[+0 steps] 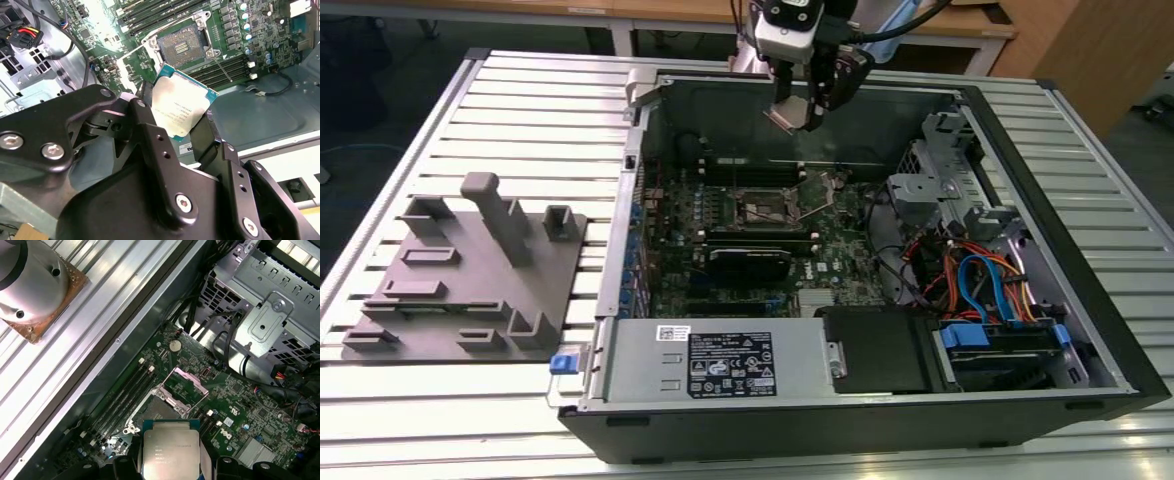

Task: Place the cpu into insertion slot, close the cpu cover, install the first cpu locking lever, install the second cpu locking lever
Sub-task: 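Place the cpu into insertion slot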

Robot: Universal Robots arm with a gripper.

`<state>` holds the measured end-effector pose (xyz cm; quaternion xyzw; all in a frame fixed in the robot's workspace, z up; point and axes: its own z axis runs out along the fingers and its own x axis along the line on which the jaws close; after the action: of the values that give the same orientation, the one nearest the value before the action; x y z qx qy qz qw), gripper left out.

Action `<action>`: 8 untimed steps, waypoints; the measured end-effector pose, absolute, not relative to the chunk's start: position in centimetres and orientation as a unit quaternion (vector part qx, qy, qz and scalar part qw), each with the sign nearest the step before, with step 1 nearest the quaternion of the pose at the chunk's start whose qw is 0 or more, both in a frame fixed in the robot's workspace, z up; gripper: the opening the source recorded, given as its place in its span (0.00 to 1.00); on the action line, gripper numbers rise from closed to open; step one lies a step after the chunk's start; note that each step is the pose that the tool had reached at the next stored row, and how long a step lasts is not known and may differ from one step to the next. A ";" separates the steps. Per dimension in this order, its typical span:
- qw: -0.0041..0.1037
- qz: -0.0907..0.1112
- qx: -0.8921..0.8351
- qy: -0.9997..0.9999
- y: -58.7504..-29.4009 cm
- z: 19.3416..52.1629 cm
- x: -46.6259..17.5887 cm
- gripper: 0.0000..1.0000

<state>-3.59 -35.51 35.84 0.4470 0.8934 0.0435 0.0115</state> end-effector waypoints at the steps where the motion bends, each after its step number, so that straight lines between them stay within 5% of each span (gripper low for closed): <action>1: 0.012 0.044 0.448 0.893 -35.5 35.8 -3.6 0.54; 8: 0.013 0.043 0.485 0.873 -35.5 35.8 -3.6 0.54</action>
<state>-3.59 -35.51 35.79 0.4853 0.8732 0.0431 0.0134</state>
